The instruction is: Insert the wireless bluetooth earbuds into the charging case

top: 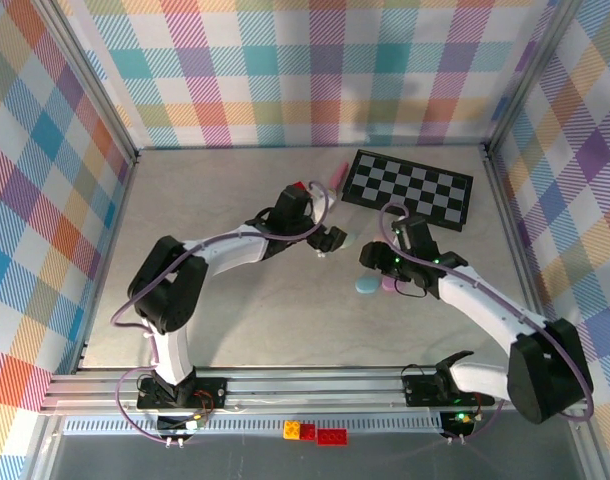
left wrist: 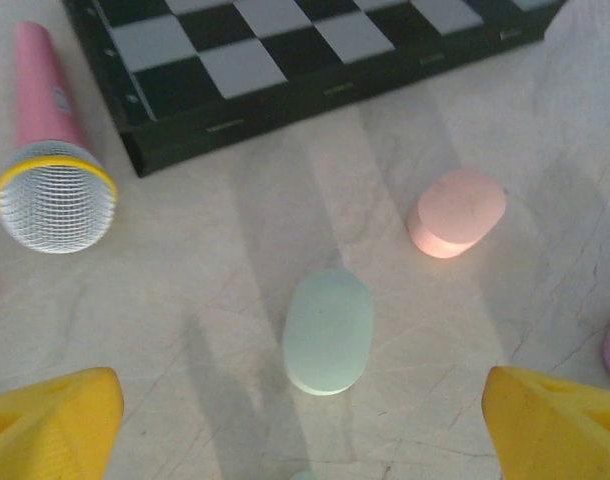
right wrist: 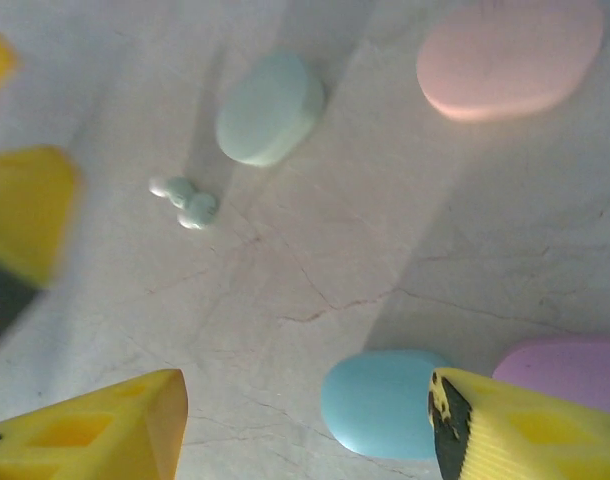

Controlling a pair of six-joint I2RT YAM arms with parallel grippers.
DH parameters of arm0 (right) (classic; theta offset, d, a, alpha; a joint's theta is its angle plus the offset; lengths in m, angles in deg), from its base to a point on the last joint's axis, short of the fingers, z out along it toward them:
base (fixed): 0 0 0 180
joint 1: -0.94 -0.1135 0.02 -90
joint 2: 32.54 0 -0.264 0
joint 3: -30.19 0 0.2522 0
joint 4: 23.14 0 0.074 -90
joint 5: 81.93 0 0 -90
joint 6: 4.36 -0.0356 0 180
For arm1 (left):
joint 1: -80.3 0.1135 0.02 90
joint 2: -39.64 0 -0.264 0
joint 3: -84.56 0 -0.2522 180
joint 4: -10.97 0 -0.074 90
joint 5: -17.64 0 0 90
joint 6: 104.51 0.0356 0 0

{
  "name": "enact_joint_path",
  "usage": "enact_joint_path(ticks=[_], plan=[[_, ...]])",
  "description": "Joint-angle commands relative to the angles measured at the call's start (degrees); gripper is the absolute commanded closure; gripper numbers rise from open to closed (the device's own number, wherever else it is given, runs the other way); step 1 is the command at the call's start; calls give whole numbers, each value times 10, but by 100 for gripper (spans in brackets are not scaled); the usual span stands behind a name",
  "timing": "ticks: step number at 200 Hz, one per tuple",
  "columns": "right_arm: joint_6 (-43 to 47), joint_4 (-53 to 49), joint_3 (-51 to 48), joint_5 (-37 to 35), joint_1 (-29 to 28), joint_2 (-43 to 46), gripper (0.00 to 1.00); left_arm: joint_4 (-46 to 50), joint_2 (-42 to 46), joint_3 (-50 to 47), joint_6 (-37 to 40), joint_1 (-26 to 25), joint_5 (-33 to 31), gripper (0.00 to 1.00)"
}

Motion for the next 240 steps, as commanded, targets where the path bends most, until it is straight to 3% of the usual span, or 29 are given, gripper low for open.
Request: enact_joint_path(ticks=[1,40,90,163,225,240], plan=[[31,-35,23,-17,1,33,35,131,-39,69,52,-23,-27,8],[35,-64,22,-26,1,76,35,277,-116,189,65,-35,-49,8],[21,-63,1,-22,1,100,35,369,-199,297,89,-47,-60,14],[8,-57,-21,-13,1,119,35,405,-286,404,84,-47,-55,22],[-11,-46,-23,9,1,115,36,398,-293,406,79,-47,-59,60],[-19,-52,-15,12,1,116,36,385,-276,387,84,-46,-60,62]])
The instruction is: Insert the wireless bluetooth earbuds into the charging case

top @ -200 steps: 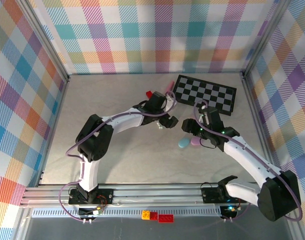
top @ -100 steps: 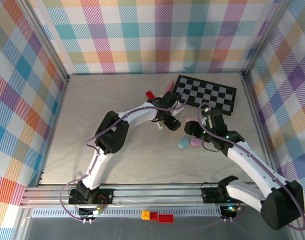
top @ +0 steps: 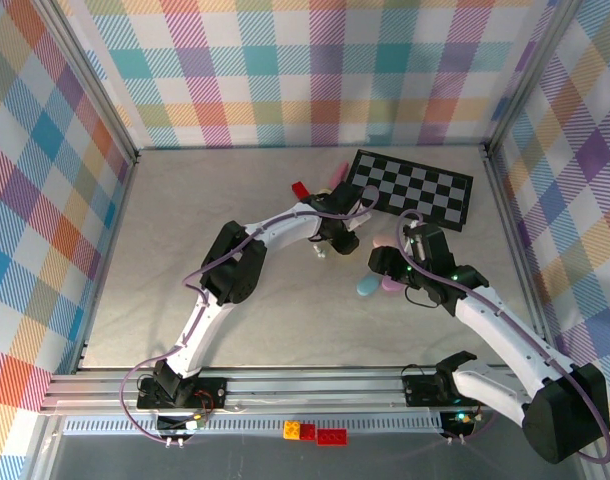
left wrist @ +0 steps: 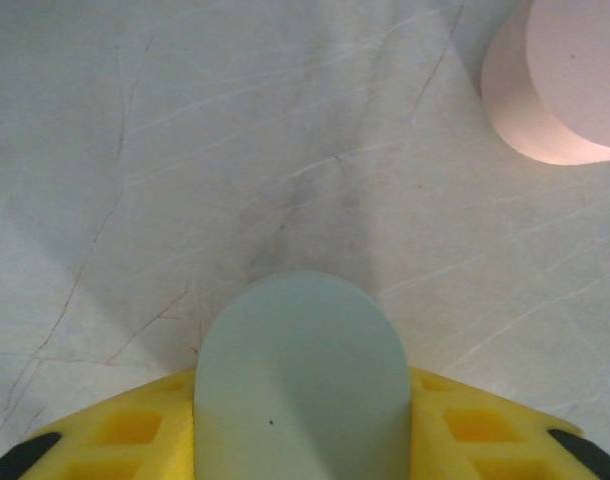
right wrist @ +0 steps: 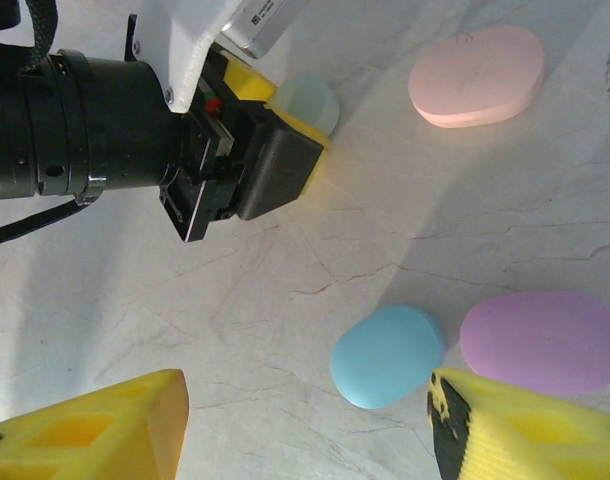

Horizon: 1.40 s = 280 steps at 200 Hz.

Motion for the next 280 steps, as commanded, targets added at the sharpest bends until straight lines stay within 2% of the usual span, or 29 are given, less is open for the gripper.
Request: enact_joint_path(ticks=[1,28,61,90,114,142,162,212,280], plan=[[-19,0,10,16,1,5,36,4,13,-16,4,-3,0,62],[-40,-9,26,42,13,12,36,-44,71,-80,14,-3,5,65],[-87,2,33,139,60,40,36,-167,189,-220,25,-3,44,66],[-106,7,43,226,93,50,35,-281,298,-350,31,-4,99,66],[-89,-33,80,271,97,32,34,-319,364,-415,83,-6,181,66],[-74,-46,112,325,95,10,33,-382,428,-484,115,-14,227,67],[-77,-43,120,349,93,-10,33,-410,458,-503,114,-16,251,67],[-73,-33,126,348,67,-33,34,-405,484,-509,139,-27,265,66],[-72,-9,131,372,56,-65,49,-399,502,-506,148,-34,278,66]])
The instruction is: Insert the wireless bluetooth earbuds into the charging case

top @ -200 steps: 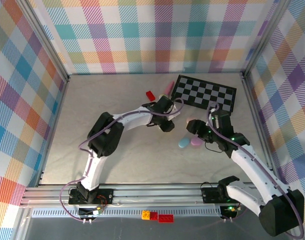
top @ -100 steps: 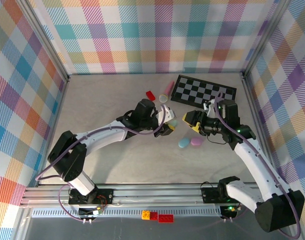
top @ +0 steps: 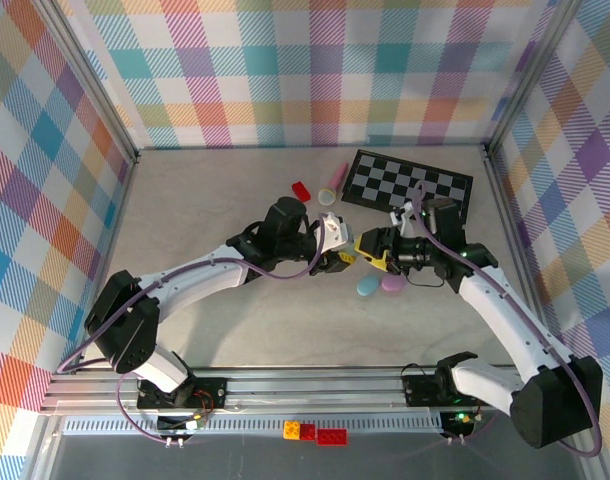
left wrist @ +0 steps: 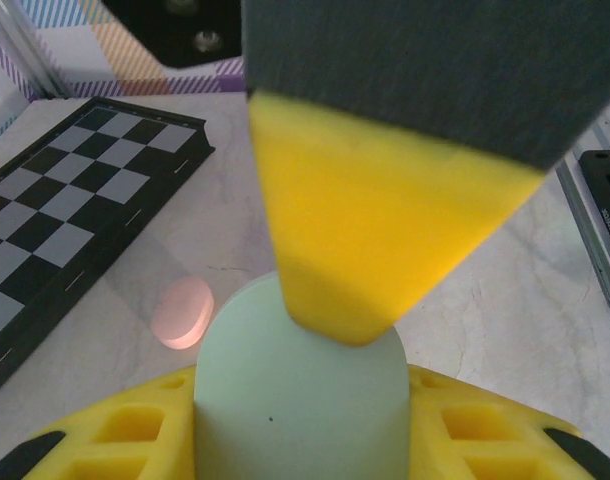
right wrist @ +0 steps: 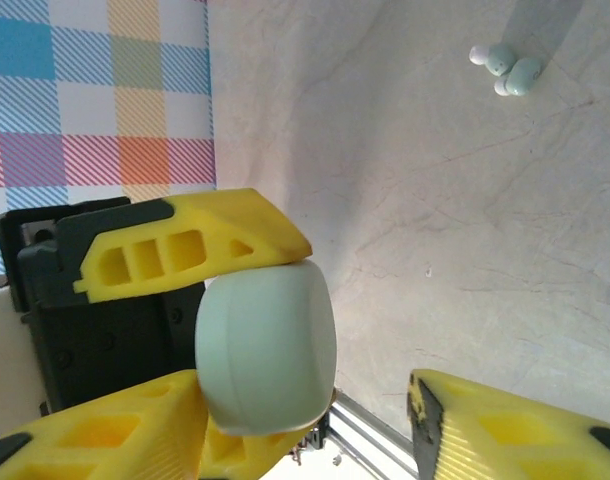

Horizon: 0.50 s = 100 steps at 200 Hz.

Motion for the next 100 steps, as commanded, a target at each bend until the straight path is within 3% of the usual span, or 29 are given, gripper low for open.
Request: enact_joint_path(ticks=[1,40,81,100], plan=[[10,19,20,23,-5,-11,49,-16,22,-5,15,-10,21,66],[10,24,21,26,-11,-25,57,-12,23,-1,17,-12,27,66],[-2,40,16,33,-11,-35,60,-19,21,4,6,-13,29,66],[0,36,19,28,-11,-28,72,-25,20,1,4,-12,24,65]])
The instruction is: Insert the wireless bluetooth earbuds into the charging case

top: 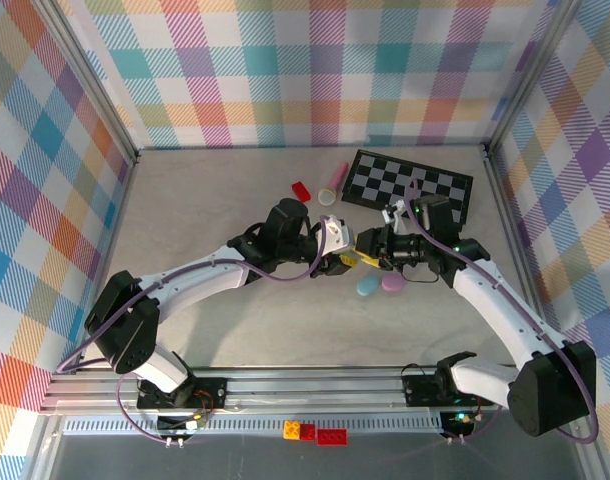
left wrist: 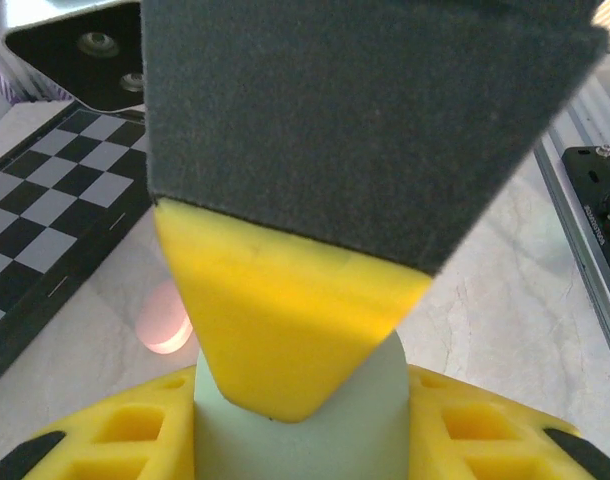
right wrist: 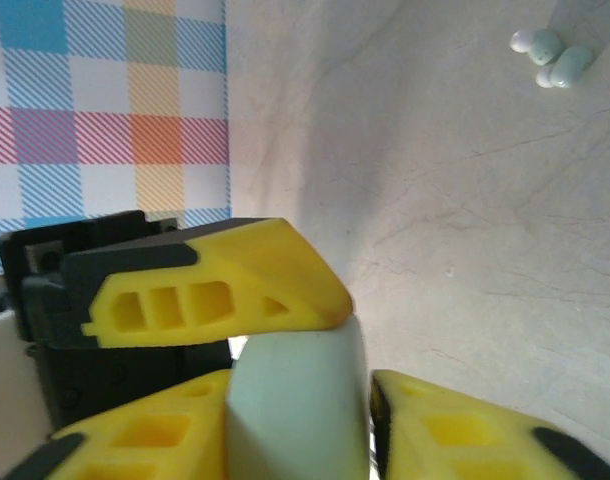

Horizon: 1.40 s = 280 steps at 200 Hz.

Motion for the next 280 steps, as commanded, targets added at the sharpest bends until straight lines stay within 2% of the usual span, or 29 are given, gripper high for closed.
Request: enact_joint_path(ticks=[1,23,46,59,83,114,158,218,280], plan=[[-3,4,13,1,-3,4,73,-31,20,2,2,-6,18,65],[-11,6,11,-8,0,20,80,-50,24,-11,-8,-6,9,57],[-54,61,-5,24,15,37,81,-117,40,-44,-47,-5,-5,34],[-93,112,-19,53,27,46,82,-169,54,-67,-81,-3,-7,24],[-191,235,-41,108,48,63,83,-293,75,-114,-181,11,-3,20],[-340,384,-63,143,60,67,85,-444,82,-160,-288,25,11,22],[-482,536,-89,132,60,65,92,-584,59,-180,-312,25,24,29],[-533,632,-99,149,59,61,90,-672,-7,-135,-339,26,61,37],[-520,616,-107,158,59,65,91,-721,-39,-109,-375,25,79,43]])
